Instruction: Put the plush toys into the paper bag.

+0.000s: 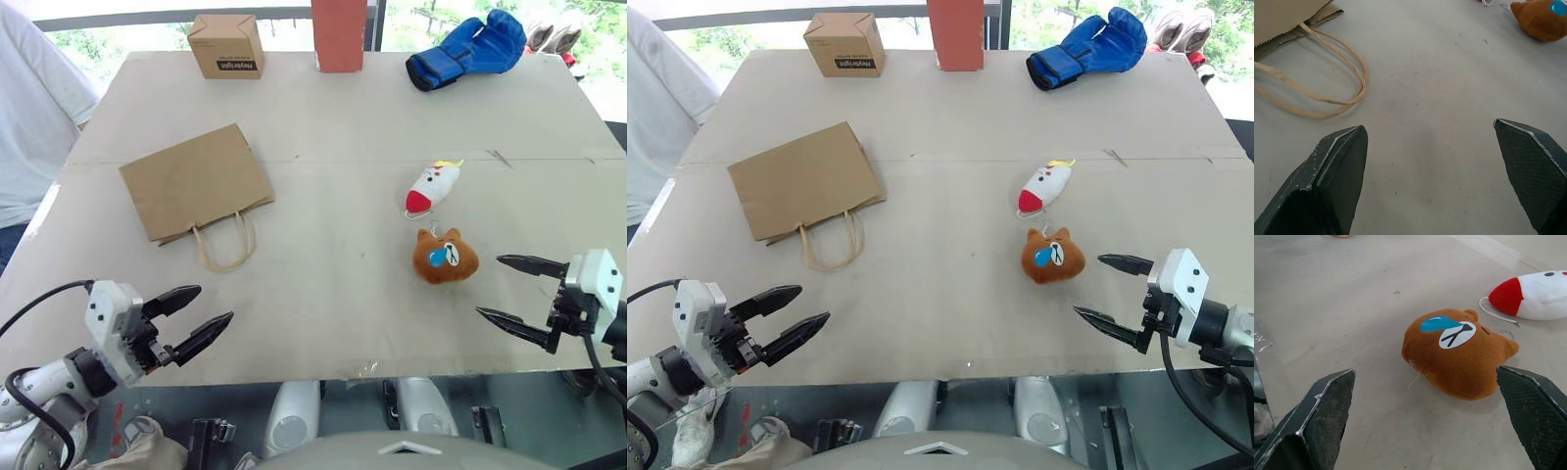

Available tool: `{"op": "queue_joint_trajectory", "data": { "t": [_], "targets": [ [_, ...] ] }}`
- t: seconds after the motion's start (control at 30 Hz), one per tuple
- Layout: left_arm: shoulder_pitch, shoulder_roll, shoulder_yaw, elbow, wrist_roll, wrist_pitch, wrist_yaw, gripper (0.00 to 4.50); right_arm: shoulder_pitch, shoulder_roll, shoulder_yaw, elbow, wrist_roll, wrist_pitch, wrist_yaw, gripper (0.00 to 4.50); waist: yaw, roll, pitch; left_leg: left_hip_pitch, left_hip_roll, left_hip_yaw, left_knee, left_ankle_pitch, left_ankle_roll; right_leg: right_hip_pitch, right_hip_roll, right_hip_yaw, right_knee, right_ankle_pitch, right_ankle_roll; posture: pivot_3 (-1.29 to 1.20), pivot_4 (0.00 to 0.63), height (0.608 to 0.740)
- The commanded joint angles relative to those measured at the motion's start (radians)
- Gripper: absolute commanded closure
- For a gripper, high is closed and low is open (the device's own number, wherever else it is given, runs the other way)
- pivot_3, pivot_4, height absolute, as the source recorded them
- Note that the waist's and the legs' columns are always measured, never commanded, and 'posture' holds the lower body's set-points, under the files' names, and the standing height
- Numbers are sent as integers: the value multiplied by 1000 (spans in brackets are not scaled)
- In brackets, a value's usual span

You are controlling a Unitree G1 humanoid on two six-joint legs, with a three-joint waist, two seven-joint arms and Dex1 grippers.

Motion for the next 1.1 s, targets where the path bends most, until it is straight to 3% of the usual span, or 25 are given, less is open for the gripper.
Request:
{"op": "queue_joint_trajectory", "data": {
  "t": [0.03, 0.17, 0.27, 0.5, 0.63, 0.9, 1.07, 1.1],
  "targets": [
    [-42, -6, -6, 4, 11, -15, 29, 48, -45, 26, 13, -54, 28, -7, -33, 0, 0, 0, 0, 0, 1, 0, 0, 0, 0, 0, 1, 0, 0, 0, 0, 0, 150, 740],
    [-132, -29, -24, 29, 33, -15, 110, 48, -147, 77, 90, -104, 69, 32, -101, 0, -2, 0, 0, 1, 3, -1, 0, 0, 0, 0, 5, 0, 4, -1, 2, 0, 150, 740],
    [-178, 10, -7, 124, 135, -85, 118, 48, -204, 102, 142, -140, 104, 63, -135, 0, -3, -1, -1, 1, 4, 0, 1, 0, 0, 0, 5, 1, 3, -1, 2, 0, 150, 740],
    [-236, 176, -4, 442, 425, -562, 2, 48, -220, 112, 207, -144, 77, 33, -129, 0, 2, -2, -1, 1, 3, 0, 0, 0, 0, -1, 5, 0, 3, 1, -2, 0, 150, 740],
    [-327, 198, -71, 546, 517, -725, 29, 48, -224, 127, 224, -135, 63, 12, -134, 0, 2, -2, -2, 0, 3, 3, 0, 0, 0, -1, 2, 1, 2, 1, -2, 0, 150, 740],
    [-488, 196, -211, 650, 696, -889, 157, 48, -200, 140, 234, -138, 39, -17, -136, 0, -2, -4, -3, 1, 5, 4, 0, 0, 0, -1, 4, 1, 4, 3, 2, 0, 150, 740],
    [-539, 184, -275, 663, 693, -901, 171, 48, -197, 150, 247, -138, 19, -31, -147, 0, -5, -4, -3, 1, 5, 4, 0, 0, 0, -1, 6, 1, 5, 4, 2, 0, 150, 740],
    [-545, 181, -289, 662, 688, -904, 168, 564, -198, 153, 250, -138, 18, -31, -151, 0, -5, -4, -3, 1, 5, 4, 0, 0, 0, -1, 6, 1, 5, 4, 2, 0, 150, 740]
  ]
}}
